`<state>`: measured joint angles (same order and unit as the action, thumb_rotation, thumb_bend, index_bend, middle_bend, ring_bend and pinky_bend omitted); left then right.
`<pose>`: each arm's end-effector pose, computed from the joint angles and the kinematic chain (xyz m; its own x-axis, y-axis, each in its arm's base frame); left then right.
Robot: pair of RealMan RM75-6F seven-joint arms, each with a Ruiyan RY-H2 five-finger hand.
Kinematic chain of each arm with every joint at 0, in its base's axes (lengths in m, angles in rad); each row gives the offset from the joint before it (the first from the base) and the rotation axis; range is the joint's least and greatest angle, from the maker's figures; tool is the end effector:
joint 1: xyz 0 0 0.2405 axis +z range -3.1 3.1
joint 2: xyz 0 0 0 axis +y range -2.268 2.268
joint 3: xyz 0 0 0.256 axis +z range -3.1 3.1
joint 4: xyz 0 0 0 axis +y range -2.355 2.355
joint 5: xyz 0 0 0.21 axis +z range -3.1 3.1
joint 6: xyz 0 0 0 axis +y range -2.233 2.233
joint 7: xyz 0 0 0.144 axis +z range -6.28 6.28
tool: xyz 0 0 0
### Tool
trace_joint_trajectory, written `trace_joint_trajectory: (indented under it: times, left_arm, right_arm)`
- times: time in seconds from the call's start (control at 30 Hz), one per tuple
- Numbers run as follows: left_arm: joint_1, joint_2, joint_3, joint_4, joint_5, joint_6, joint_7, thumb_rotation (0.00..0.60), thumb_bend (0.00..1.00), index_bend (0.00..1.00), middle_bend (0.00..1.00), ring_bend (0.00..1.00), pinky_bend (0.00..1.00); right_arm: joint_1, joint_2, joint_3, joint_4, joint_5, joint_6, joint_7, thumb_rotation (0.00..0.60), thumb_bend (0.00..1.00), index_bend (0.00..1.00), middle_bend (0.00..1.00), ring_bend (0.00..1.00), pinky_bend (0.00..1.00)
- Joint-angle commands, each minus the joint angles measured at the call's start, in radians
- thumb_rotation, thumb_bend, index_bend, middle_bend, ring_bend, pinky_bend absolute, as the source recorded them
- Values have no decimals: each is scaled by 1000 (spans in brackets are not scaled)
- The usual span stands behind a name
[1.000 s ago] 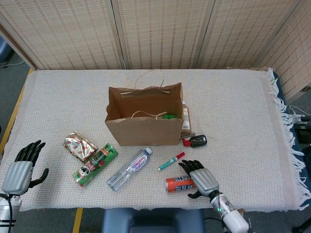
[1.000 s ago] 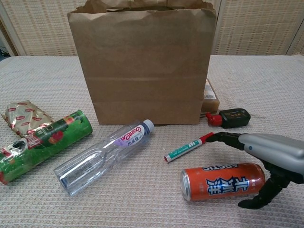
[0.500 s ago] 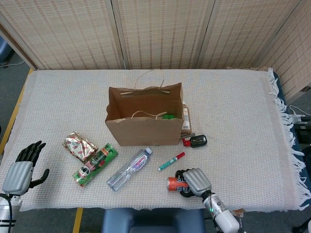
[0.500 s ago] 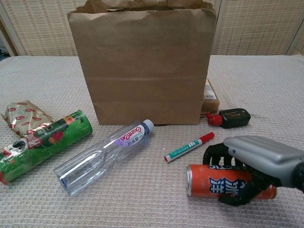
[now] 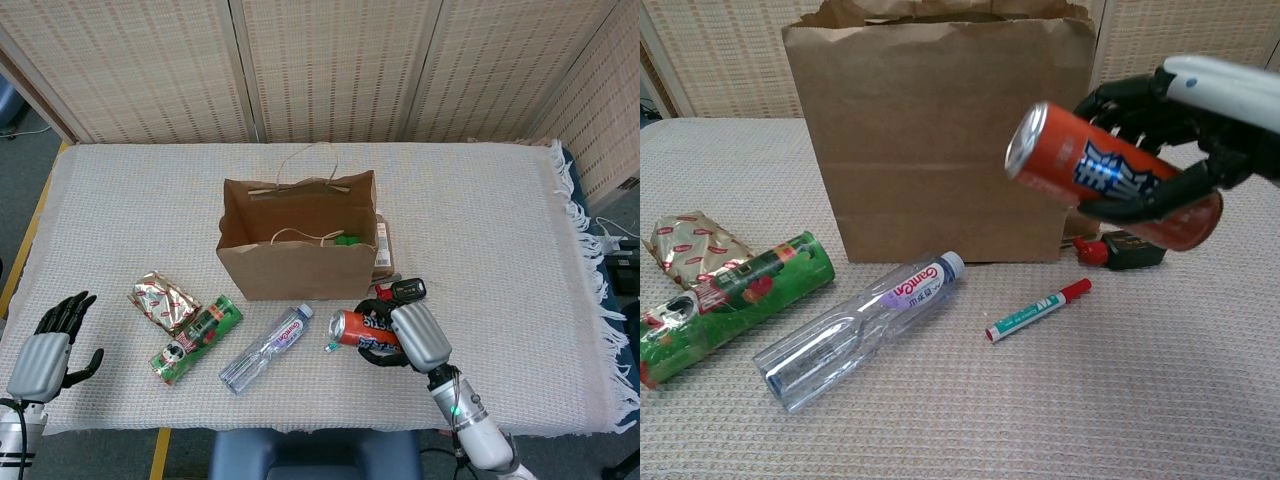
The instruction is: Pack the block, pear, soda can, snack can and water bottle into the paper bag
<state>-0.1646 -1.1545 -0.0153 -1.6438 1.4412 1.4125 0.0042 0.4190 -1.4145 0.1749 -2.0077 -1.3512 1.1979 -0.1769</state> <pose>-0.3007 0.1965 0.1331 0.3370 0.0878 0.9374 0.9415 -0.0271 -0.3359 -0.1163 -0.2406 0.0463 -0.0480 -0.2743 0.9605 -0.9424 -0.3063 -0.1346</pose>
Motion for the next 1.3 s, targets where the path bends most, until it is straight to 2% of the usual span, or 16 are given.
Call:
trace_joint_trajectory:
  times: [0.03,0.43,0.57,0.8,0.93,1.0,1.03,1.1,1.3]
  left_arm:
    - [1,-1,-2,-1,-1,-1,-1,600,377,46,0,0,91]
    - [4,-4,-7,2,6,-5,-3,600,377,46,0,0,91]
    - [4,-5,-12,4,3,-7,-10,600,378,46,0,0,91]
    - [4,-4,-12,-4,-1,-19,-10,600,377,46,0,0,91]
    - [4,-4,-10,-5,2,-21,-9,600,377,46,0,0,91]
    - [5,-4,-9,-7,5,-21,-8,600,377,46,0,0,91]
    - [6,-3,-10,-9,2,-22,-12,600,377,46,0,0,91]
    - [7,1,-11,-13,-3,-26,-19,600,378,46,0,0,91]
    - [9,6,-7,-23,-1,-32,-20,600,377,46,0,0,91]
  right_arm:
    - [19,12,101,10,54,40,90,600,398,770,572,572,716]
    - [72,-40,162,26,76,43,163,600,403,772,571,564,711]
    - [101,-88,214,39,74,75,199,600,406,774,572,560,707]
    - [177,-237,339,150,95,169,269,600,405,754,571,533,699]
    - [195,-269,360,181,95,188,281,600,405,740,571,524,696]
    - [228,-324,400,242,102,218,306,600,405,730,571,514,694]
    - [257,-359,424,309,100,232,310,600,405,728,571,509,694]
    - [305,-422,445,421,89,251,336,600,405,728,571,500,693]
    - [415,-524,496,634,112,238,381,600,405,726,571,495,689]
